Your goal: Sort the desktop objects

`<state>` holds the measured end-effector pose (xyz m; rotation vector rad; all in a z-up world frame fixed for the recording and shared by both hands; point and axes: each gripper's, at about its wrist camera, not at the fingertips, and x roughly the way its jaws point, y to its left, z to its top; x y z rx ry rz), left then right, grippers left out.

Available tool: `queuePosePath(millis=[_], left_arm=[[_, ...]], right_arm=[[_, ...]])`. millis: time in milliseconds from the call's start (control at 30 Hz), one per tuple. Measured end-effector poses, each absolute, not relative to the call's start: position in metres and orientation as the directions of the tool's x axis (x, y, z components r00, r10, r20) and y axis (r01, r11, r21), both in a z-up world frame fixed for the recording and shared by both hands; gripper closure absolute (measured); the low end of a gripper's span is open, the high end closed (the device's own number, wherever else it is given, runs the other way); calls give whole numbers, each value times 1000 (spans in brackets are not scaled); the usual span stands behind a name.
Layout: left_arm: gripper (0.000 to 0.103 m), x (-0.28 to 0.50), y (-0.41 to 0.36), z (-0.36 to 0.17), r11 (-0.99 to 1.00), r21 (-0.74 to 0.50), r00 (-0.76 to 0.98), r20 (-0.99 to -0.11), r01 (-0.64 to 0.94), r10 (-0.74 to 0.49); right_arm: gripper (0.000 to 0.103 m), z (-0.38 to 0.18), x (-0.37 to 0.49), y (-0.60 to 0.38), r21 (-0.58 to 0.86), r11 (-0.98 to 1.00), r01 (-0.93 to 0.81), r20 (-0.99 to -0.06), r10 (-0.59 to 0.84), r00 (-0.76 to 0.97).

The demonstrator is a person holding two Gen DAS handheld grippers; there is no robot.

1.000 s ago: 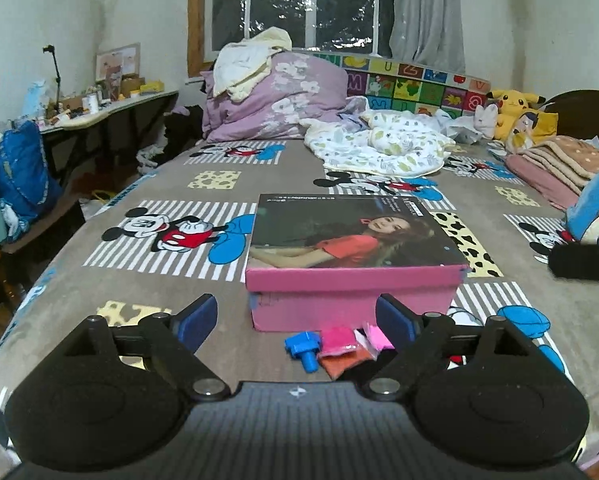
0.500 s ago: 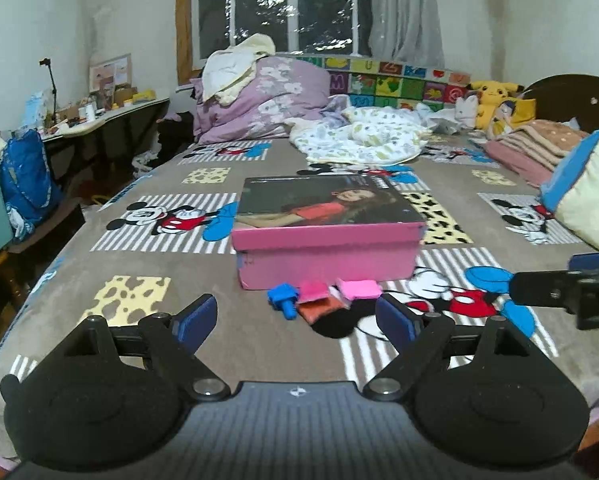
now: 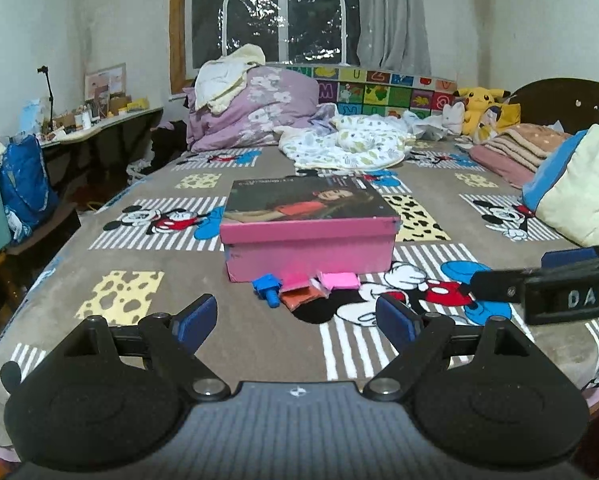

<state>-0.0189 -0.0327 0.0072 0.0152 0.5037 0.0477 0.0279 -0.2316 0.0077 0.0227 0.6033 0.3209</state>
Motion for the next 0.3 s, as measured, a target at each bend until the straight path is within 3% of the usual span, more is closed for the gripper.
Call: queuePosePath(millis=[300], left_arm=[[17,-22,-32,7,1000,7,874,-485,-30,29]], right_arm=[[1,6,25,-227,101,948,-301,-555,305,774]])
